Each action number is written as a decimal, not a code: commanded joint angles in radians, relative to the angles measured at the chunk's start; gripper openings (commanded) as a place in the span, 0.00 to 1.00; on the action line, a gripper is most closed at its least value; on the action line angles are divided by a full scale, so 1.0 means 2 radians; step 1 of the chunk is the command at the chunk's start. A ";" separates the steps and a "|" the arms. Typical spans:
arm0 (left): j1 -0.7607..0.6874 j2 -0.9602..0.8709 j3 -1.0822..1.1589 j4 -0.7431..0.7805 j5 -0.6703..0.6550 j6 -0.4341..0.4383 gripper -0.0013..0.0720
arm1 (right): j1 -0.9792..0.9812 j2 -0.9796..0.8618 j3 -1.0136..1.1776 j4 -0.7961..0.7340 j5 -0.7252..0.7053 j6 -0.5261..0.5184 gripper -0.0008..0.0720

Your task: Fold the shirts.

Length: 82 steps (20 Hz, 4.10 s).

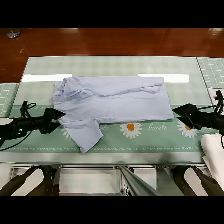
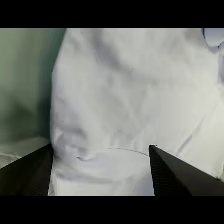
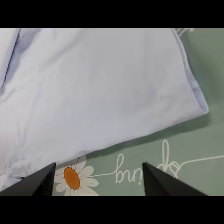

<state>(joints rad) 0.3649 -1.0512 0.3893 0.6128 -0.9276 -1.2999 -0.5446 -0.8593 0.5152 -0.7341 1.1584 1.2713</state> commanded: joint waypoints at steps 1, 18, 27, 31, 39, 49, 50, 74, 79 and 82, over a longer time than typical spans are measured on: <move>-0.039 -0.012 -0.001 -0.006 0.020 0.016 0.97 | 0.000 0.002 -0.001 0.004 0.003 -0.001 0.86; -0.047 -0.019 0.008 -0.012 0.001 0.039 0.05 | 0.063 -0.152 0.013 -0.094 -0.145 0.125 0.86; -0.047 -0.018 0.011 -0.027 -0.003 0.039 0.05 | 0.162 -0.240 0.150 -0.066 -0.106 0.099 0.05; -0.047 -0.008 0.131 -0.153 -0.033 0.051 0.05 | 0.162 -0.240 0.356 -0.069 -0.020 0.100 0.04; -0.047 0.032 0.711 0.080 -0.017 -0.029 0.05 | 0.162 -0.190 0.837 -0.154 0.037 0.134 0.04; -0.047 0.216 0.807 0.363 -0.186 -0.099 0.05 | 0.162 0.087 0.735 -0.216 0.139 0.111 0.05; -0.047 0.229 0.807 0.387 -0.205 -0.116 0.05 | 0.162 0.104 0.735 -0.217 0.138 0.120 0.05; -0.139 -0.072 0.383 0.291 0.144 -0.194 0.05 | 0.231 -0.233 0.340 -0.107 -0.216 0.100 0.05; -0.139 -0.159 0.428 0.269 0.148 -0.217 0.05 | 0.217 -0.386 0.500 -0.107 -0.157 0.142 0.05; -0.136 -0.161 0.431 0.260 0.093 -0.182 0.05 | 0.217 -0.406 0.532 -0.109 -0.111 0.136 0.05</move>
<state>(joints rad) 0.0891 -1.3369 1.2343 1.1557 -0.6769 -1.7000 -0.1074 -1.5917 1.4902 -0.9508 0.8581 1.5345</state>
